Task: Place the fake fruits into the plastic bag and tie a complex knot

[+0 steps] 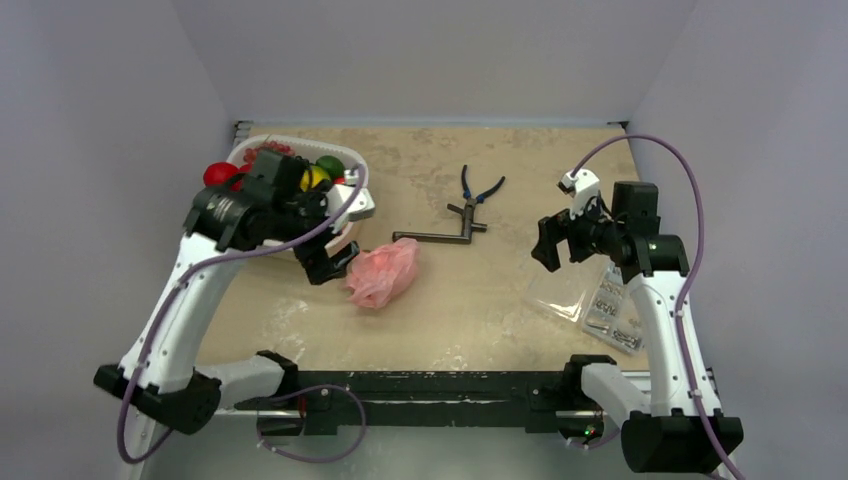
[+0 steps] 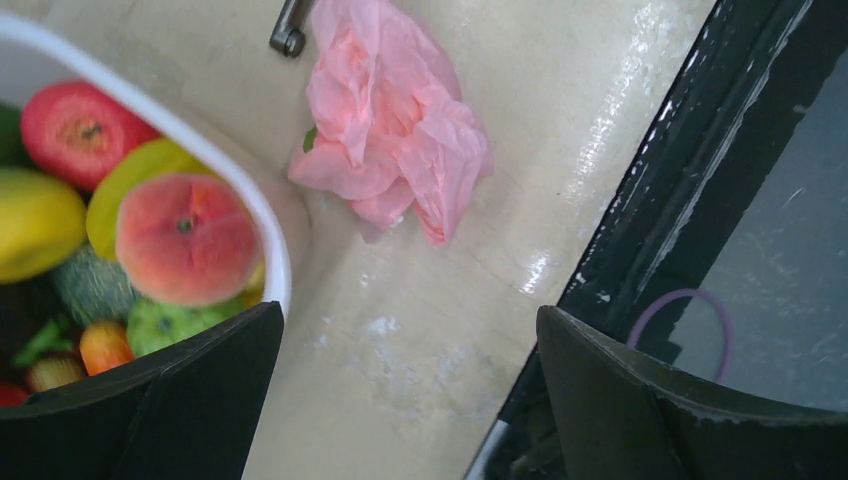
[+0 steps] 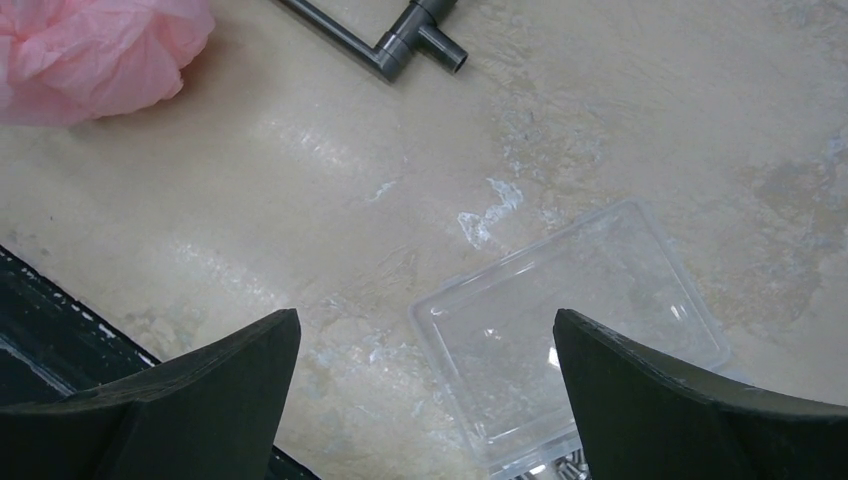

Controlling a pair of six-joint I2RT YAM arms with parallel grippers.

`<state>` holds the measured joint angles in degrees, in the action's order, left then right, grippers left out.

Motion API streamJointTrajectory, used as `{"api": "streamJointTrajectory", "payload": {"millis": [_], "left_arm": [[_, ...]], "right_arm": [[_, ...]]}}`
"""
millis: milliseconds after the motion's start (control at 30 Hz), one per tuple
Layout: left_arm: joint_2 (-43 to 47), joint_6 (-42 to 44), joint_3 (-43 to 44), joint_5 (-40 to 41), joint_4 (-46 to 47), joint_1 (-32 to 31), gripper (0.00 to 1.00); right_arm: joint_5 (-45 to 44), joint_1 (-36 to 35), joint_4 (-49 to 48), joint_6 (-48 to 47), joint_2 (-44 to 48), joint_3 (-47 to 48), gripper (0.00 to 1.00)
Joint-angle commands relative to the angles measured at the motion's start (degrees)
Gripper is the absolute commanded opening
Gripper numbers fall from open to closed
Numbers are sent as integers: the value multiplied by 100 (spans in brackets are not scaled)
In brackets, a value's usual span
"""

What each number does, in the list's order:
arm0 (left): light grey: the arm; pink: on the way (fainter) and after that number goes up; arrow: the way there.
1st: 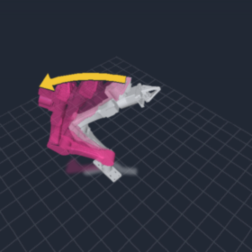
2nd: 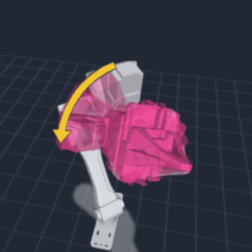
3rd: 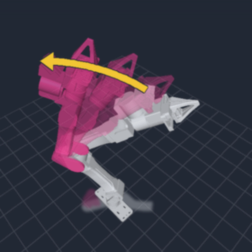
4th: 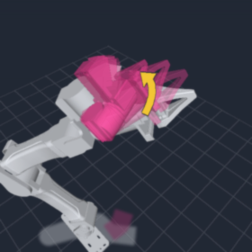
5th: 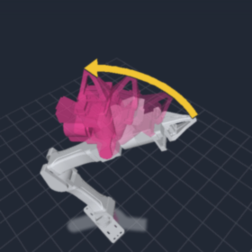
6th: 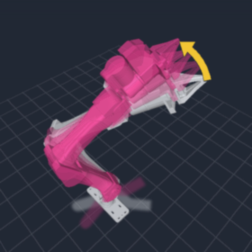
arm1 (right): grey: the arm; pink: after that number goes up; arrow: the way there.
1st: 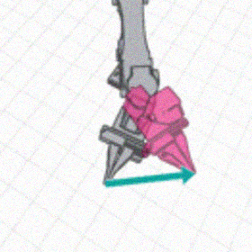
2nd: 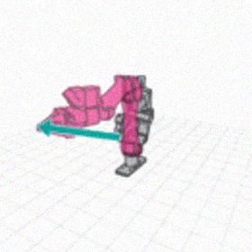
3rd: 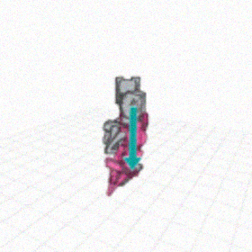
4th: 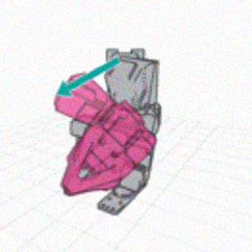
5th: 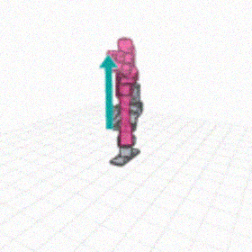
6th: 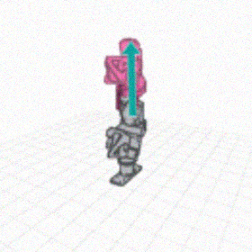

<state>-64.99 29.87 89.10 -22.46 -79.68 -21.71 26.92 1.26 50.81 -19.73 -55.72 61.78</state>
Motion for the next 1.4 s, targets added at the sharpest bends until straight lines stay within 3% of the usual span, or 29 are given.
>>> {"api": "streamJointTrajectory", "payload": {"millis": [0,233,533,733,867,933,1000,1067,1133,1167,1367], "left_arm": [[-762,1476,420,394,83,-782,100],[-1345,2531,-312,214,825,-1051,100],[-2291,2456,-800,637,1900,-1212,100],[-2452,2519,-1355,442,1989,-1367,100],[-2434,2257,-2073,583,2689,-1511,100],[-2455,2168,-2308,818,2975,-1638,93],[-2436,2111,-2432,791,3046,-1744,76],[-2335,2110,-2553,772,3033,-1902,48],[-2000,2098,-2561,654,2995,-2056,10],[-1719,2005,-2542,535,3059,-2102,0],[107,2027,-2372,15,3476,-2526,0]], "right_arm": [[333,24,113,82,-121,325,99],[332,25,106,93,-338,405,99],[349,28,141,104,-589,546,99],[332,30,167,89,-612,559,99],[332,24,155,49,-575,537,99],[339,28,97,22,-528,501,99],[345,28,-31,121,-467,434,99],[455,24,-186,317,-381,322,99],[681,27,-365,482,-248,178,99],[837,24,-481,592,-172,98,99],[2212,15,-1410,2253,35,-350,99]]}}
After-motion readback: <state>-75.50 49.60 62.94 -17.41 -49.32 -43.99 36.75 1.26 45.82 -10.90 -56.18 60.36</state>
